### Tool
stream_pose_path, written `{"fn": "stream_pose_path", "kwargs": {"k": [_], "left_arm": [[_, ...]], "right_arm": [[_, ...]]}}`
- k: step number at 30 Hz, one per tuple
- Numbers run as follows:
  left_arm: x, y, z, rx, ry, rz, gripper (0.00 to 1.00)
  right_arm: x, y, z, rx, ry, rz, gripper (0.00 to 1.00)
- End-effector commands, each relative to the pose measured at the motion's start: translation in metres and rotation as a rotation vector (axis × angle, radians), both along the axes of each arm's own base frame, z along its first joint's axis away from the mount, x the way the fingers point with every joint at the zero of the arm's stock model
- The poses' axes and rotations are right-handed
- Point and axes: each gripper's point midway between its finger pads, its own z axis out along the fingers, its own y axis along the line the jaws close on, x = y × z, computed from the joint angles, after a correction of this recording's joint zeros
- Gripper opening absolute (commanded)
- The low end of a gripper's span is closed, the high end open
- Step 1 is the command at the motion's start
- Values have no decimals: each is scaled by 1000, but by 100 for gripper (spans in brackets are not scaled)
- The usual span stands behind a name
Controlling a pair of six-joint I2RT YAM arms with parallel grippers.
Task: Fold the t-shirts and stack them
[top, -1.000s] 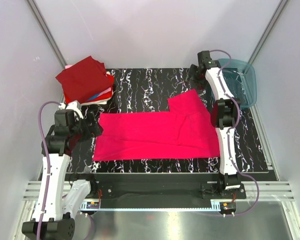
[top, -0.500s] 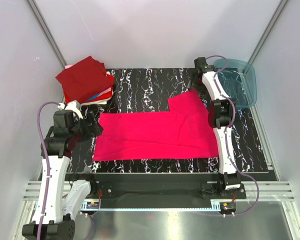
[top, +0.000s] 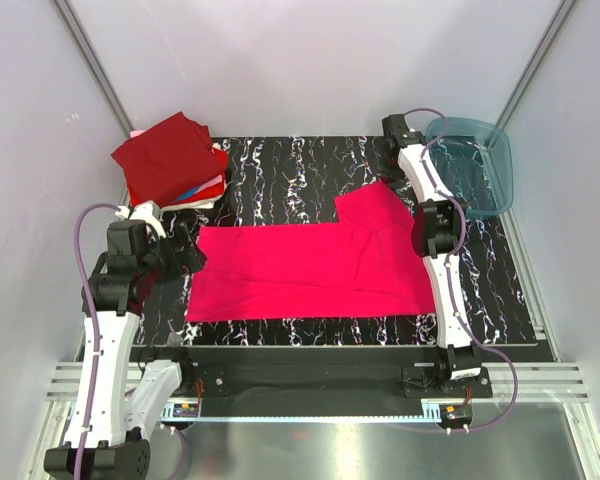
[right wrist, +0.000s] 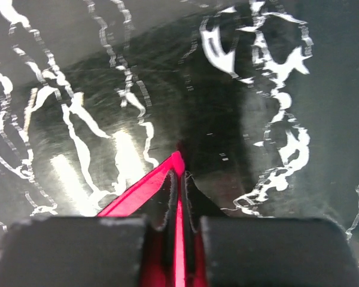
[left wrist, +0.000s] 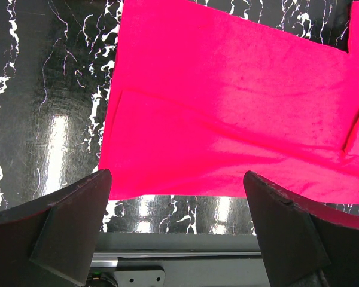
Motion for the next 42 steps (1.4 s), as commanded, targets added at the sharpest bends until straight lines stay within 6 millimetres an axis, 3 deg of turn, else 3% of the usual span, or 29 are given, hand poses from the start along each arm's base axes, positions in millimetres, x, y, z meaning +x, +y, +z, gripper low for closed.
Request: {"fn": "stream_pose_path", "kwargs": {"k": [1, 3, 4, 6, 7, 8, 9, 10, 12, 13, 14, 15, 16, 17, 18, 19, 20, 21, 22, 23, 25, 26, 28, 35, 42], "left_arm": [[9, -3, 4, -17, -36, -14, 99], [9, -3, 3, -16, -31, -13, 99], [9, -3, 2, -16, -25, -13, 99], [10, -3, 0, -16, -14, -9, 99], [11, -2, -5, -15, 9, -6, 99], [14, -1, -11, -11, 44, 3, 99], [14, -1, -11, -11, 45, 3, 99], [17, 3, -17, 1, 82, 21, 99], [22, 5, -20, 3, 108, 37, 99], [30, 6, -22, -3, 127, 57, 99], [36, 8, -23, -3, 134, 68, 99], [42, 9, -24, 1, 142, 79, 99], [53, 14, -27, 14, 167, 108, 98], [60, 16, -29, 20, 182, 116, 96], [67, 18, -30, 24, 192, 127, 93], [82, 20, -33, 25, 206, 143, 93], [91, 20, -35, 22, 211, 148, 92], [99, 20, -37, 20, 219, 152, 90], [116, 22, -40, 25, 231, 169, 88], [124, 23, -42, 25, 242, 174, 84], [145, 23, -54, 24, 268, 176, 71], [152, 23, -58, 22, 276, 176, 67], [166, 23, -75, 46, 304, 179, 64], [188, 29, -123, 95, 410, 211, 59], [209, 31, -141, 94, 432, 241, 62]], "right_arm": [[-10, 14, -14, -11, 41, 44, 0], [-9, 11, -2, -28, 22, 42, 0], [-7, 11, 18, -32, -10, 42, 0], [-10, 9, 38, -49, -33, 43, 0], [-10, 12, 69, -44, -83, 46, 0], [-15, 16, 95, -43, -118, 57, 0], [-20, 18, 86, -53, -94, 66, 0], [-25, 19, 119, -49, -143, 67, 0], [-46, 24, 124, -39, -121, 89, 0], [-54, 23, 162, -22, -190, 83, 0], [-71, 19, 147, -24, -145, 69, 0], [-80, 17, 153, -24, -157, 66, 0], [-86, 15, 184, -5, -236, 62, 0], [-102, 13, 168, -4, -194, 64, 0], [-109, 12, 173, 1, -204, 62, 0], [-115, 12, 193, 19, -260, 64, 0], [-127, 13, 178, 33, -227, 72, 0], [-133, 14, 180, 48, -238, 78, 0], [-136, 16, 197, 75, -299, 79, 0], [-146, 20, 183, 99, -271, 91, 0], [-153, 22, 195, 134, -318, 95, 0], [-161, 25, 185, 153, -300, 102, 0], [-164, 27, 191, 170, -328, 111, 0], [-178, 34, 194, 224, -357, 146, 0], [-198, 38, 208, 282, -418, 169, 0]]}}
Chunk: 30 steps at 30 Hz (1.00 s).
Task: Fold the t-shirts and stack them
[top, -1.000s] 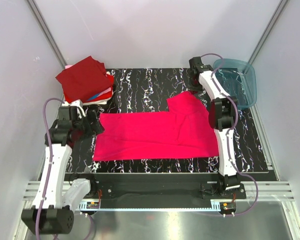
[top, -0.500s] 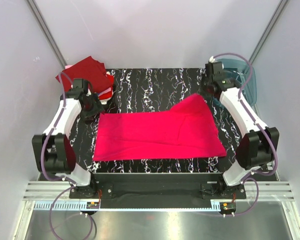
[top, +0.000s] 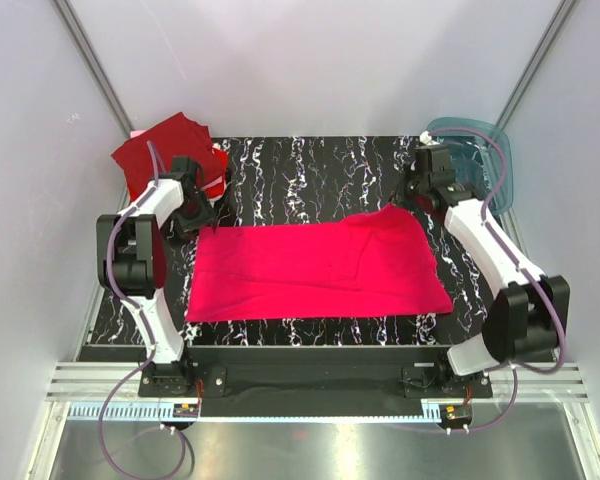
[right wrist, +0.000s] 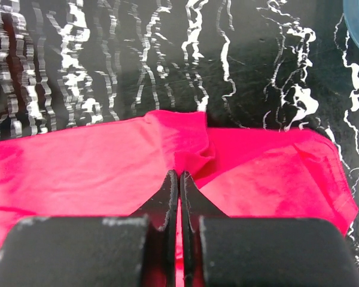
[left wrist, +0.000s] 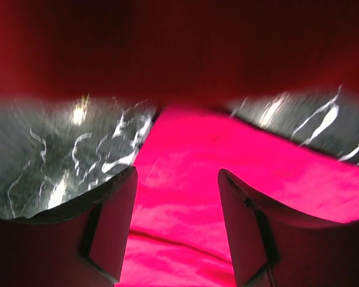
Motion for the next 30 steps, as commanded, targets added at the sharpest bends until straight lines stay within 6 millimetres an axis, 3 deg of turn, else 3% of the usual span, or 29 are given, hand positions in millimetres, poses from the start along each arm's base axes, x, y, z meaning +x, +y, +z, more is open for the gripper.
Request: {"fn": "stream_pose_path", "kwargs": {"k": [1, 5, 9, 13, 19, 24, 27, 30], "left_arm": [[34, 9, 17, 42, -96, 41, 62], [39, 13, 7, 63, -80, 53, 63], [35, 7, -18, 105, -31, 32, 61], [32, 4, -32, 107, -3, 29, 57], [34, 4, -38, 129, 4, 24, 38], [35, 6, -35, 139, 18, 17, 10], [34, 7, -25, 150, 1, 17, 0], [33, 5, -9, 158, -30, 13, 0]], "right_arm": [[-6, 7, 46, 71, -150, 25, 0], [-18, 3, 59, 73, -181, 25, 0], [-30, 1, 71, 86, -213, 22, 0], [-37, -1, 70, 87, -211, 17, 0], [-42, -2, 60, 81, -192, 20, 0], [-42, -3, 57, 74, -186, 20, 0], [-40, -3, 59, 66, -186, 24, 0], [-32, -4, 74, 44, -215, 36, 0]]}}
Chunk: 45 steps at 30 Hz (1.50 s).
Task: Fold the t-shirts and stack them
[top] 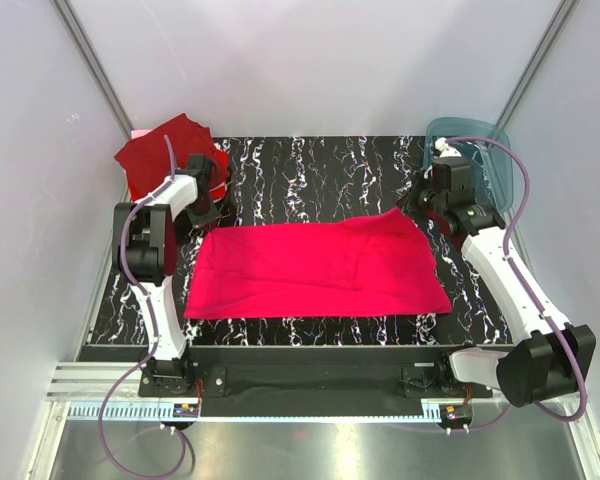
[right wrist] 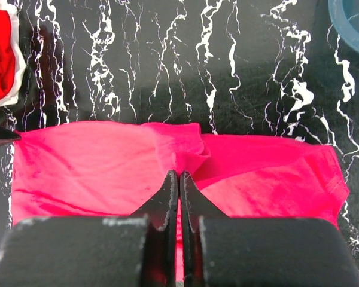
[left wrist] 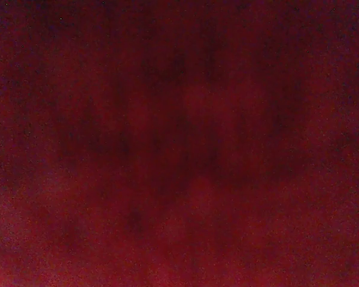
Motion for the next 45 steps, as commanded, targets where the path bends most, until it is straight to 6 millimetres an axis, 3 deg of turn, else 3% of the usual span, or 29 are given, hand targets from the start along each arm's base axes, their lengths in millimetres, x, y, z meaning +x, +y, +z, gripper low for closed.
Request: {"fn": "stream_pose_path", "kwargs": {"k": [1, 4, 8, 11, 17, 21, 31, 39, 41, 44, 45], "left_arm": [[0, 9, 21, 55, -34, -1, 0], [-3, 7, 39, 54, -55, -13, 0], [-14, 8, 65, 64, -97, -20, 0], [-24, 8, 79, 59, -144, -29, 0], [-40, 5, 95, 38, -202, -43, 0], [-49, 2, 93, 17, -222, -56, 0], [-63, 3, 78, 20, -177, -50, 0], [-81, 0, 66, -10, -166, -11, 0], [-87, 2, 64, -1, -163, 1, 0], [-98, 7, 63, 19, -145, 29, 7], [-99, 9, 66, 27, -149, 42, 15]], "right_arm": [[14, 1, 34, -19, -89, 18, 0], [22, -2, 44, -59, -100, 22, 0], [15, -12, 48, -85, -97, -13, 0], [-1, -24, 39, -96, -82, -73, 0], [-26, -52, 1, -151, -4, -209, 0], [-40, -70, -18, -182, 44, -284, 0], [-66, -95, -41, -199, 101, -392, 0], [-90, -104, -79, -174, 203, -466, 0], [-94, -103, -80, -154, 198, -473, 0], [-104, -109, -78, -111, 204, -572, 0], [-108, -110, -80, -99, 212, -592, 0]]}}
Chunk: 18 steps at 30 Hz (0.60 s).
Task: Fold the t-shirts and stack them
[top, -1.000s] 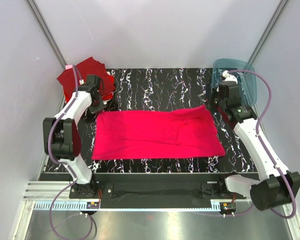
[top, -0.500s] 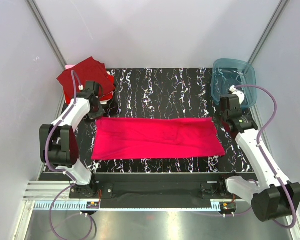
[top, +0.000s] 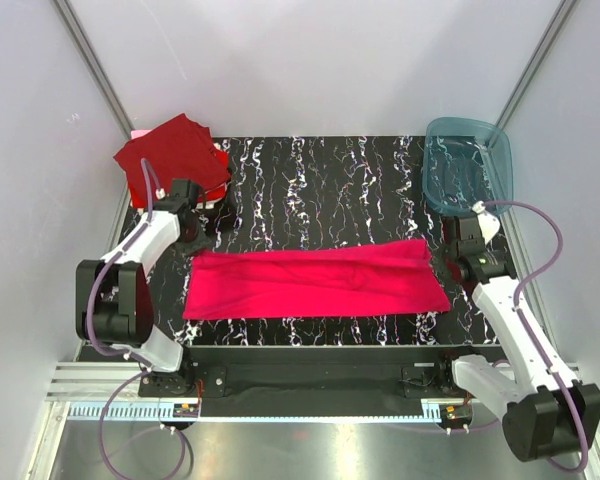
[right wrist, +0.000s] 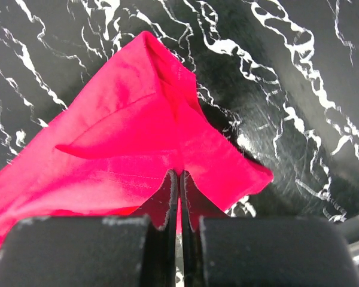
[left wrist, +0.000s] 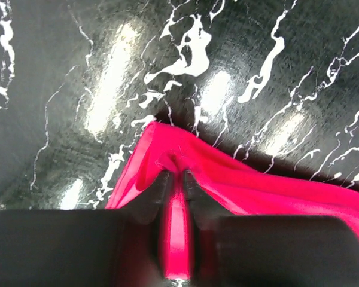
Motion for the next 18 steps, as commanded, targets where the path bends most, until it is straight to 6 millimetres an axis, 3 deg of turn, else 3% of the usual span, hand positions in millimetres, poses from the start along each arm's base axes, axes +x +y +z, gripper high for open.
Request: {"fn": "stream_pose_path", "kwargs": {"k": [1, 2, 3, 4, 5, 6, 8, 10, 13, 18], "left_arm": [[1, 8, 22, 26, -84, 65, 23], [-1, 11, 25, 42, -90, 79, 32], [-3, 14, 34, 49, -114, 93, 59], [-6, 18, 38, 65, -120, 113, 67], [-8, 19, 44, 67, -137, 116, 68], [-8, 20, 54, 67, -177, 119, 67], [-11, 23, 65, 82, -214, 124, 67], [-11, 25, 77, 85, -266, 126, 68], [-5, 16, 80, 42, -305, 98, 65], [5, -21, 52, -41, -249, -3, 59]], "right_arm": [[-10, -13, 10, 34, -57, -162, 0], [-14, -9, 1, 76, -47, -191, 0], [-16, -9, -1, 99, -53, -210, 13], [-17, -8, -2, 122, -65, -224, 51], [-19, -6, -6, 148, -62, -240, 68], [-19, -6, -5, 157, -67, -246, 79], [-19, -8, -3, 162, -79, -263, 94], [-18, -7, 0, 174, -95, -262, 95], [-14, 7, -2, 247, -116, -224, 91], [-14, 69, -42, 535, -15, -71, 73]]}}
